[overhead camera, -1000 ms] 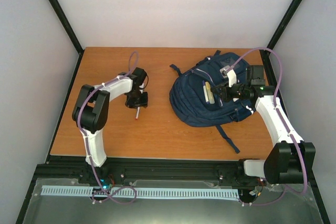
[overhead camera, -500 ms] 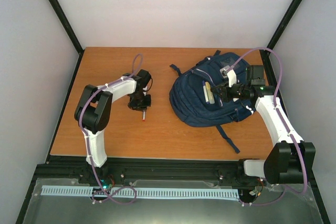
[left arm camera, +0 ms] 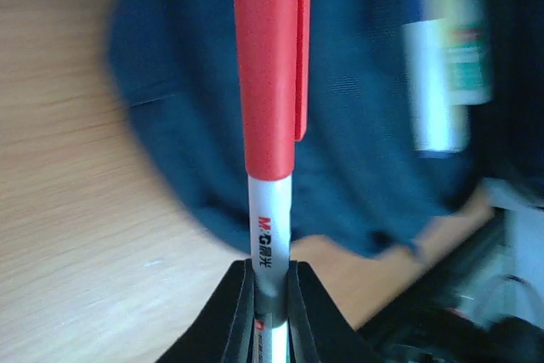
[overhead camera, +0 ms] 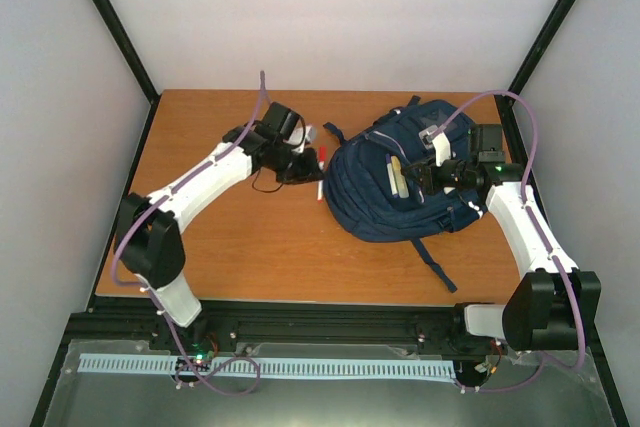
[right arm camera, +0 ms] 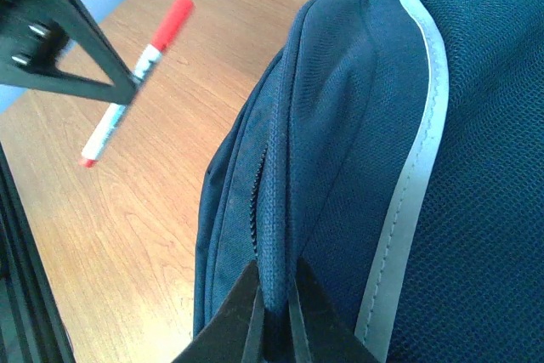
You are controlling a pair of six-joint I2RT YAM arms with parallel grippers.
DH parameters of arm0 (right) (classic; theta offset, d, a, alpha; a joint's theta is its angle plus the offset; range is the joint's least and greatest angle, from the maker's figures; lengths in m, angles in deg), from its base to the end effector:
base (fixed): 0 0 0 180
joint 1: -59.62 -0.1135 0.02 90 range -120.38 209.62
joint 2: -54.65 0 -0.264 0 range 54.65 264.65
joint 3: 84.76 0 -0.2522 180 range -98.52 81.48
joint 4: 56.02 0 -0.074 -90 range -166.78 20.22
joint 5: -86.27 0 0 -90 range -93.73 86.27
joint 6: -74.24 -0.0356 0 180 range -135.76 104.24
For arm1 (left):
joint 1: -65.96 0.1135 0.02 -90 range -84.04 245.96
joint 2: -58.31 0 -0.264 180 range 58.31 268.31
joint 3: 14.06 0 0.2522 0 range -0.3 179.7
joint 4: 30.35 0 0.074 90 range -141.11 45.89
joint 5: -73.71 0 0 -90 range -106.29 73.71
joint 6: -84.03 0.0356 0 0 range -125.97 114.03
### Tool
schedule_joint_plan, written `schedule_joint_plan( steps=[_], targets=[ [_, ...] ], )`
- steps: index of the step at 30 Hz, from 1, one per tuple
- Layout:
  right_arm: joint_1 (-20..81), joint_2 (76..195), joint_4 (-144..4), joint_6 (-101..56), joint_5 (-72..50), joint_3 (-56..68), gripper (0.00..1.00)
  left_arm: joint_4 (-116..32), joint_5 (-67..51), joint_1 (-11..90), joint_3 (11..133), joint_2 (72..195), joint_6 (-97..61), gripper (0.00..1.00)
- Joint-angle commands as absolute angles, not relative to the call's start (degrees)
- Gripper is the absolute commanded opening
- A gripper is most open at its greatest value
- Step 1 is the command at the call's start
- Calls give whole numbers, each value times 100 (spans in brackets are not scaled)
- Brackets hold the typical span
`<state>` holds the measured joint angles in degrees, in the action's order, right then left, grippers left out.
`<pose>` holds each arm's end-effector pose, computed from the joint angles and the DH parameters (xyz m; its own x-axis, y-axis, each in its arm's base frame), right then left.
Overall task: Pack the student bag
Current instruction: Pick up the stationery from the center of the board, then place the stationery in the student bag.
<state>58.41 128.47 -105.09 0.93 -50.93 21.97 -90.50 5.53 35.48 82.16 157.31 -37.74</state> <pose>0.2616 0.0317 0.2898 -0.5889 -0.2076 -0.7811 -0.6877 0.6364 0.3493 0.3052 -0.1950 0.2667 -0.9771 0.0079 -0.2126 0.1202 0.8451 -0.5210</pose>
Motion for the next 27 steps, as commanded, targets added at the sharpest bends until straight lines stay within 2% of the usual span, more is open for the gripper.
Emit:
schedule_joint_plan(
  steps=[1, 7, 12, 27],
  targets=[
    [5839, 12628, -10307, 223, -5737, 2110, 3, -7958, 1877, 3319, 8481, 15442, -4301, 3],
    [5848, 12606, -10296, 212, -5749, 2111, 3, -7363, 2433, 2701, 8730, 15906, -4548, 3],
    [5857, 12527, -10289, 232, -5820, 2128, 3, -6859, 2392, 2436, 8934, 16443, -4998, 1],
    [5909, 12523, -10295, 270, -5849, 2138, 3, -6188, 1542, 2439, 9996, 17895, -6484, 2]
  ],
)
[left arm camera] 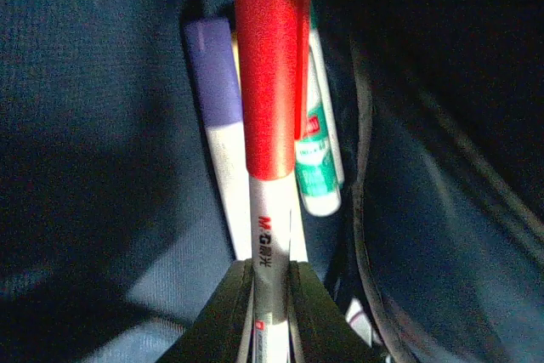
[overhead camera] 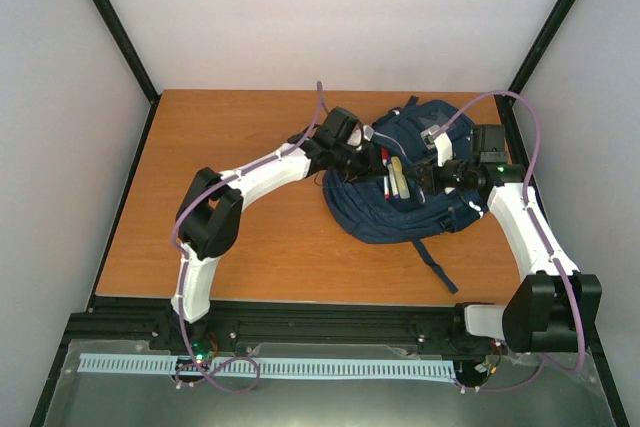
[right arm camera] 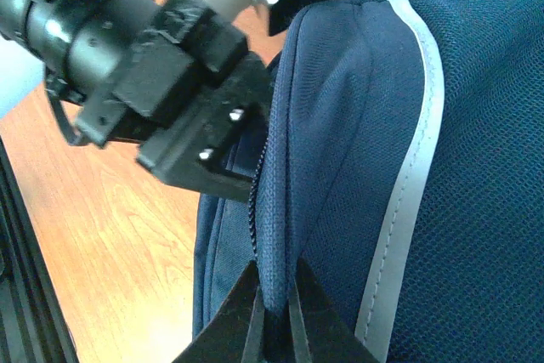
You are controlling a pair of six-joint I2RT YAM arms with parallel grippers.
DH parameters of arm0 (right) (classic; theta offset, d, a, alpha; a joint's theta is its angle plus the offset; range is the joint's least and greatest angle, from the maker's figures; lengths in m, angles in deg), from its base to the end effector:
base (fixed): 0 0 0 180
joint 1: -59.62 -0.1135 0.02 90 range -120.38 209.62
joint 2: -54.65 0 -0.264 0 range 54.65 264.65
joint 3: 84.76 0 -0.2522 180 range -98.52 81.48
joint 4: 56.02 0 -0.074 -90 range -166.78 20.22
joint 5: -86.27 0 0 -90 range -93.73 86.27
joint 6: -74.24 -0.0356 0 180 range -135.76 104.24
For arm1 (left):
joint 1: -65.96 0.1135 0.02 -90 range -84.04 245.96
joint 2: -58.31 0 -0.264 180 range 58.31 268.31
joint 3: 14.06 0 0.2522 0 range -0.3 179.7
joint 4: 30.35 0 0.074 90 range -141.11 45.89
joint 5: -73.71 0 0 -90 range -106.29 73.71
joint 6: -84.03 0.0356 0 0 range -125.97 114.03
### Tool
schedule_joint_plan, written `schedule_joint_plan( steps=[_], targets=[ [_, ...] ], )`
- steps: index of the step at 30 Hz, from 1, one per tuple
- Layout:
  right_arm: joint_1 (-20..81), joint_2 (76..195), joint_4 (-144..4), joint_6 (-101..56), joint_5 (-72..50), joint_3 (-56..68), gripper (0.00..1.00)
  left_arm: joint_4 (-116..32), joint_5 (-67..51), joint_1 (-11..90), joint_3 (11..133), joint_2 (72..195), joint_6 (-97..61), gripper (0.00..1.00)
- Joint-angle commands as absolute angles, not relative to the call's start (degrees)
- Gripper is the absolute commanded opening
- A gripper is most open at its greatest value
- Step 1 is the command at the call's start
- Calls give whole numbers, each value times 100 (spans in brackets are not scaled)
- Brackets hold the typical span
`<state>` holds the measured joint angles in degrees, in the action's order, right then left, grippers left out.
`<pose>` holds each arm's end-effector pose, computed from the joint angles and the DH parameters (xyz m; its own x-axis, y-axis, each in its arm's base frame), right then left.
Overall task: Pack the student bag
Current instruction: Place the stationery in the student bag.
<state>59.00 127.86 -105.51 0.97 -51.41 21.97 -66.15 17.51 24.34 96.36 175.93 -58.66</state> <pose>0.2594 0.0291 0.2921 -0.5869 -0.2002 -0.7845 -0.6861 0.6374 0.3507 0.3370 -0.3259 0.2452 -0.9899 -0.0046 -0.1415 0.1134 0.5730 -0.8117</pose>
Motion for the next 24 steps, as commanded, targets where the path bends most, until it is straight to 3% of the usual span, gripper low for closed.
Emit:
schedule_joint_plan(
  steps=[1, 13, 24],
  targets=[
    [5915, 12523, -10298, 266, -5853, 2141, 3, -6143, 1525, 2439, 10069, 17995, -6522, 2],
    [5918, 12667, -10310, 301, -5885, 2136, 3, -6143, 1612, 2422, 10666, 18615, -6672, 15],
    [5917, 12724, -10329, 330, -5892, 2119, 3, -7120, 1853, 2413, 10183, 17708, -5443, 46]
  ],
)
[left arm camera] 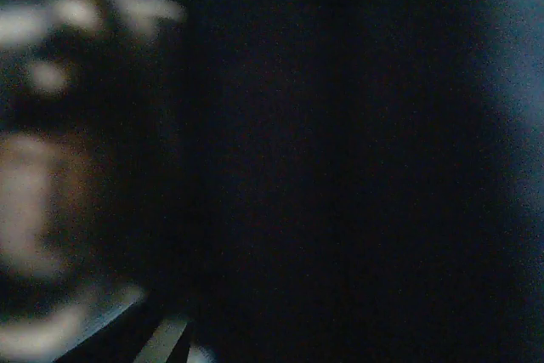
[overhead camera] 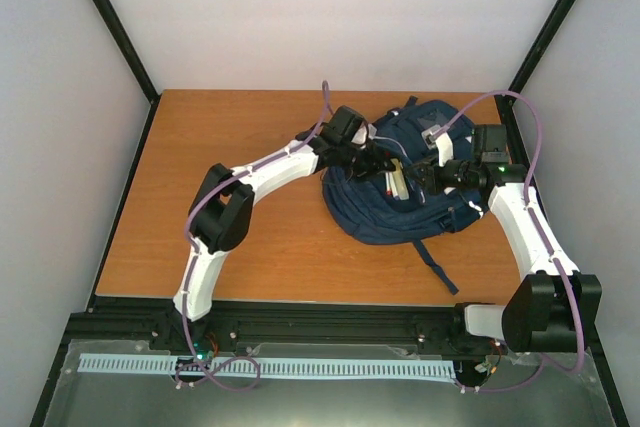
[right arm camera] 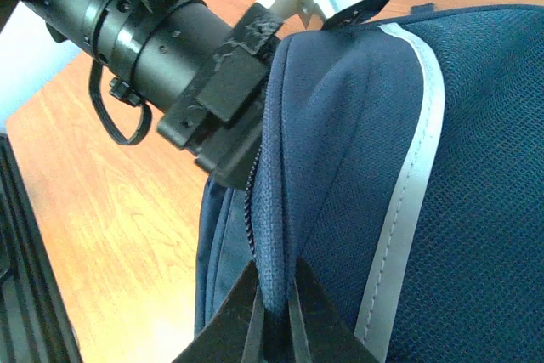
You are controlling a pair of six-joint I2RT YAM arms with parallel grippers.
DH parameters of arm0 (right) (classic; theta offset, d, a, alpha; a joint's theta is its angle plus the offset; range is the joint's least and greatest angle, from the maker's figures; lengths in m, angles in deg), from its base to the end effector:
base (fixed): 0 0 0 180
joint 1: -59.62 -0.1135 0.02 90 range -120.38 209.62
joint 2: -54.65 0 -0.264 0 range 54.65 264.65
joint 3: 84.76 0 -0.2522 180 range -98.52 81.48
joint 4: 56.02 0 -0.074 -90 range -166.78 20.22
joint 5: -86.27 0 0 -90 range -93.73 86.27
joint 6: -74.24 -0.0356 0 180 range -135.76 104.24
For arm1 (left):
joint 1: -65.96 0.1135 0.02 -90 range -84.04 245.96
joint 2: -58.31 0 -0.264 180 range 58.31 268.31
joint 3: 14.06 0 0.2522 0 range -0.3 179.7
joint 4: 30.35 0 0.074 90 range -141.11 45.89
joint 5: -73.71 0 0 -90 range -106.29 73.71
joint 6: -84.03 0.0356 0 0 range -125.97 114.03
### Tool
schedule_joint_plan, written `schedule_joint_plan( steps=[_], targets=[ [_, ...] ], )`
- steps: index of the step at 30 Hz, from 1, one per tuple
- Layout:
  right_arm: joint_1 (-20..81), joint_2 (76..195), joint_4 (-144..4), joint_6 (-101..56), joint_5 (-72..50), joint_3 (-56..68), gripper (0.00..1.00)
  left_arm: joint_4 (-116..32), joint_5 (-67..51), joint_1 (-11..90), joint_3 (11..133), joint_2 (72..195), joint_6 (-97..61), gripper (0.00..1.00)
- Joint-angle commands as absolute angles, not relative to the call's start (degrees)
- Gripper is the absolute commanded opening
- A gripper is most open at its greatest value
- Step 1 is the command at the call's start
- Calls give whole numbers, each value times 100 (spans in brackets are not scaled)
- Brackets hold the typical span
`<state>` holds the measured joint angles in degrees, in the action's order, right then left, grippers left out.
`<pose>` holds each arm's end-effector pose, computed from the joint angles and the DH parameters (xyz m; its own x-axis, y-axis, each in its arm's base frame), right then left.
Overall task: Pack the student bag
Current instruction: Place the stationery in the student bag, then adjust the student bag at the center of the board.
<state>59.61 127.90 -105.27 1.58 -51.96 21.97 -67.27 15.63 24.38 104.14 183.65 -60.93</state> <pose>0.2599 0.0266 0.2924 -0.5777 -0.1986 -0.7917 -0.6907 0.6357 0.3445 0.3599 -0.3445 0.2250 -0.9926 -0.0484 -0.1115 0.0607 0.5976 -0.7995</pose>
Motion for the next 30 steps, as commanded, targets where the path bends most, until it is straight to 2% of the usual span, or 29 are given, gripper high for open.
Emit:
schedule_joint_plan(
  steps=[1, 4, 7, 13, 22, 24, 30],
  targets=[
    [5918, 12725, -10329, 331, -5888, 2118, 3, -7280, 1882, 2413, 10073, 17566, -5275, 48],
    [5918, 12725, -10331, 331, -5903, 2121, 3, -7897, 1701, 2413, 9782, 17088, -4737, 50],
    [5916, 12734, -10315, 329, -5919, 2137, 3, -8310, 1012, 2466, 9335, 16617, -4345, 53],
    [5918, 12717, -10277, 295, -5914, 2180, 3, -8218, 1054, 2795, 8576, 16123, -4168, 54],
    [5917, 12782, -10216, 282, -5890, 2257, 3, -7631, 76, 3336, 7967, 15680, -4188, 58],
    [5918, 12822, -10207, 295, -5897, 2267, 3, -7387, 221, 3558, 7934, 15785, -4133, 58],
    [5918, 12856, -10230, 356, -5781, 2270, 3, -6891, 1663, 3761, 8546, 16498, -3706, 57]
  ],
)
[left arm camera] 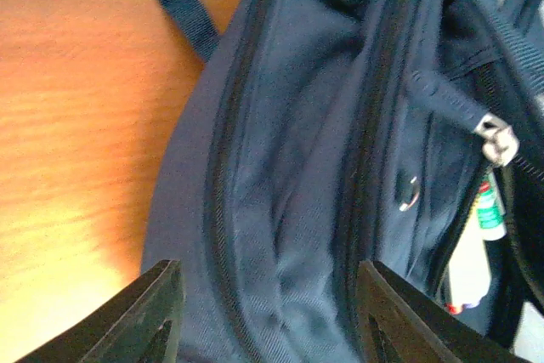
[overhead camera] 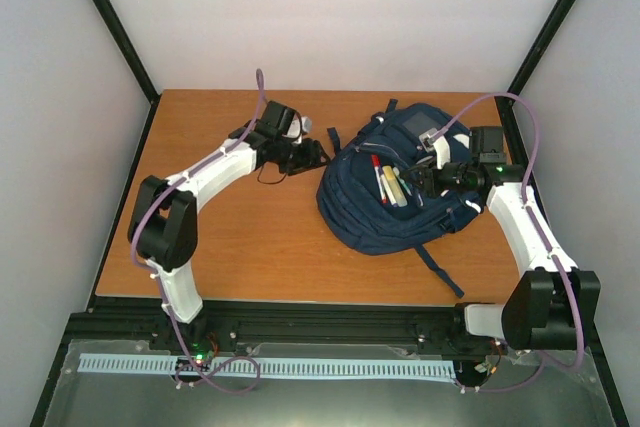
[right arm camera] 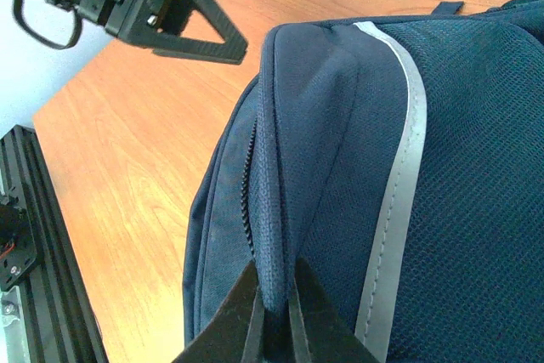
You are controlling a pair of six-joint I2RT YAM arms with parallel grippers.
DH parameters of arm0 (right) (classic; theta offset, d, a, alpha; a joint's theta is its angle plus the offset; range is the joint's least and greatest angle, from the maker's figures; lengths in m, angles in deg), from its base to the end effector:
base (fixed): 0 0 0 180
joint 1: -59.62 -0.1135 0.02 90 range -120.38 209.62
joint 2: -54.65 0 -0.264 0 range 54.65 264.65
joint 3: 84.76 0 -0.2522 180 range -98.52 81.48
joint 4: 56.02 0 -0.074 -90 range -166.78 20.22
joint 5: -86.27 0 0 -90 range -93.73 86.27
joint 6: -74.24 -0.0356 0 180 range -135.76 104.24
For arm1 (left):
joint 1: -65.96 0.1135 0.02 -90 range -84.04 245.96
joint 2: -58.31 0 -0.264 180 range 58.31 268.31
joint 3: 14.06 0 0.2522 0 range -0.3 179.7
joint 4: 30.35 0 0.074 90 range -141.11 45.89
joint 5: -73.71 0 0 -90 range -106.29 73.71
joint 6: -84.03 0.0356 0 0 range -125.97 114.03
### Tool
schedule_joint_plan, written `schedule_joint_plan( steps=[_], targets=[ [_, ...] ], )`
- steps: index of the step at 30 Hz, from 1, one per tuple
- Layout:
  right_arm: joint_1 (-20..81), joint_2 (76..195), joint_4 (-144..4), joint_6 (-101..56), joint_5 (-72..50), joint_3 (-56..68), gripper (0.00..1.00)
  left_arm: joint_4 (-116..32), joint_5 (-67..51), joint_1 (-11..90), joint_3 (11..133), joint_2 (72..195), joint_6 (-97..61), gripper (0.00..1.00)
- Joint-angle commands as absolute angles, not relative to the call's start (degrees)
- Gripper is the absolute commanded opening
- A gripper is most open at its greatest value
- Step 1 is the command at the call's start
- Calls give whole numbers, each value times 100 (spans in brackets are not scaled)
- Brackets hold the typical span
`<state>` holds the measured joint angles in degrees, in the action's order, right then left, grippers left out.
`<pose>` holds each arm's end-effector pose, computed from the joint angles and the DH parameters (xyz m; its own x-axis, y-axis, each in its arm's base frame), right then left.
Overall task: Pack the student bag
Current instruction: Adjust the student bag at the center of the board.
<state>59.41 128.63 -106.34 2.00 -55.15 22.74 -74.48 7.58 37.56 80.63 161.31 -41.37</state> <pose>0.2586 0.0288 0.2851 -0.6002 -0.1924 -0.7763 -0.7023 0.5913 0.3964 0.3396 -0.2000 0.2498 -0.9461 -0.0907 -0.3111 0.1275 0.7785 -0.6146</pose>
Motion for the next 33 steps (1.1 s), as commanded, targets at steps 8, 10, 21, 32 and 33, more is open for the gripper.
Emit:
schedule_joint_plan(
  steps=[8, 10, 21, 32, 33],
  targets=[
    [5917, 12999, -10257, 392, -5821, 2268, 3, -6396, 2117, 3757, 8622, 16839, -4045, 46],
    [5918, 13022, -10257, 404, -5802, 2268, 3, -6256, 2096, 3757, 8488, 16813, -4131, 41],
    [5754, 13182, -10216, 360, -4743, 2185, 3, -5758, 2131, 3731, 7735, 16618, -4336, 5],
    [4979, 13401, -11818, 1669, -4116, 1829, 20, -5094, 1165, 3622, 6037, 15030, -5277, 1],
    [4978, 13447, -12005, 1764, -4012, 1757, 26, -5081, 935, 3568, 5845, 14789, -5392, 1]
  ],
)
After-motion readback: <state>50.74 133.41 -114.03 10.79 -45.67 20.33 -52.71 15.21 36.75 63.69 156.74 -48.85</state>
